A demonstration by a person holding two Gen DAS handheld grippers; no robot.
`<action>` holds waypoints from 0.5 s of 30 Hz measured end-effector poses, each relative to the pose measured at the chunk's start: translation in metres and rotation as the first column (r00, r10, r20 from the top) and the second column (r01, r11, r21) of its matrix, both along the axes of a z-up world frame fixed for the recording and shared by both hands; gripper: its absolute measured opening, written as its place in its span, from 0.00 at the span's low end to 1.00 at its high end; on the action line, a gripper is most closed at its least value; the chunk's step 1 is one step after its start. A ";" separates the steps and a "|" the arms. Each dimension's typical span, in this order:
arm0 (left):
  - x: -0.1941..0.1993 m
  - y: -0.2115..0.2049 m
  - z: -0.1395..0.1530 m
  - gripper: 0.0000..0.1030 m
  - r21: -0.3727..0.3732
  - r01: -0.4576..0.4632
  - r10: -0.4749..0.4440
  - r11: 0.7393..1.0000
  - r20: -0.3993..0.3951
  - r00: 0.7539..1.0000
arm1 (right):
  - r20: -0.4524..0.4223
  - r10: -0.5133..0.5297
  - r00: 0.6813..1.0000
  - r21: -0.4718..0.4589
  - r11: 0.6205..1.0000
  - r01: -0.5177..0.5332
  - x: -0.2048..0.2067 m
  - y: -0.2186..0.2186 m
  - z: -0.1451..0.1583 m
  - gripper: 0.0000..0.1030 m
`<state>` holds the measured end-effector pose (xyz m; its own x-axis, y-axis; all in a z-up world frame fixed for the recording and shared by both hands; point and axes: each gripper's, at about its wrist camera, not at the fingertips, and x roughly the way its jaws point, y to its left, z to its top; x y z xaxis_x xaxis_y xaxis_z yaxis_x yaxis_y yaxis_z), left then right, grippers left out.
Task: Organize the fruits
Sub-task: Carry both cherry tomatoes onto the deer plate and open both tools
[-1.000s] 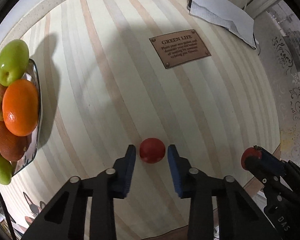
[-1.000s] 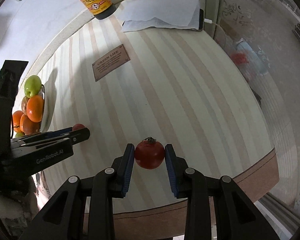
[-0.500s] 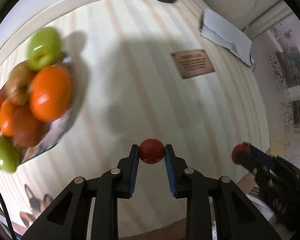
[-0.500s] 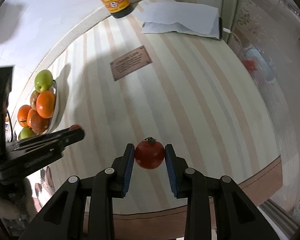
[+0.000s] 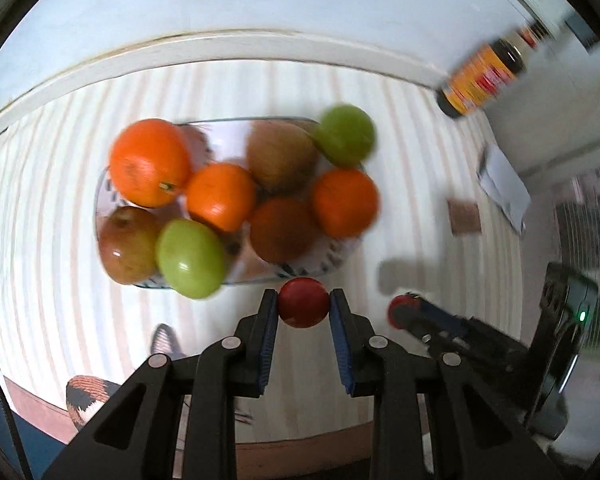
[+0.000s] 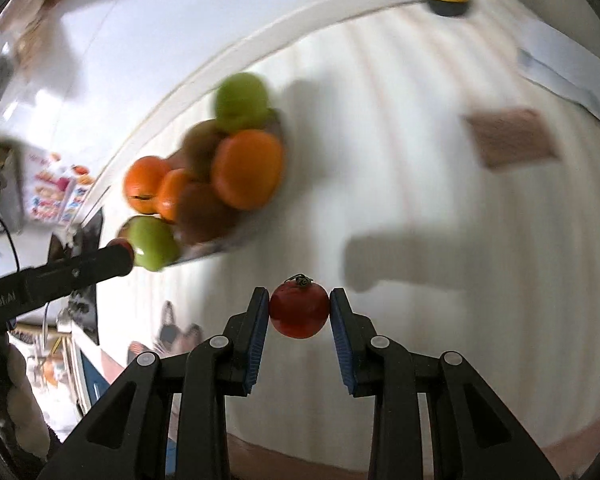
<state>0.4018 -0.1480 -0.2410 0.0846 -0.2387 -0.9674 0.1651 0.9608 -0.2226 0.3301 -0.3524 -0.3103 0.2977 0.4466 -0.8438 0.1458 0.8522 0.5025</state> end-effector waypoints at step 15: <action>0.039 -0.002 -0.048 0.23 0.030 -0.024 0.027 0.999 -0.109 0.994 | 0.069 0.071 0.995 0.023 0.997 -0.072 0.047 0.049 -0.019 0.33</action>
<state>0.4404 -0.1505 -0.2894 -0.0161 -0.2102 -0.9775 0.1166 0.9706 -0.2106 0.3772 -0.3038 -0.3290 0.3202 0.4902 -0.8107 0.0499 0.8458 0.5311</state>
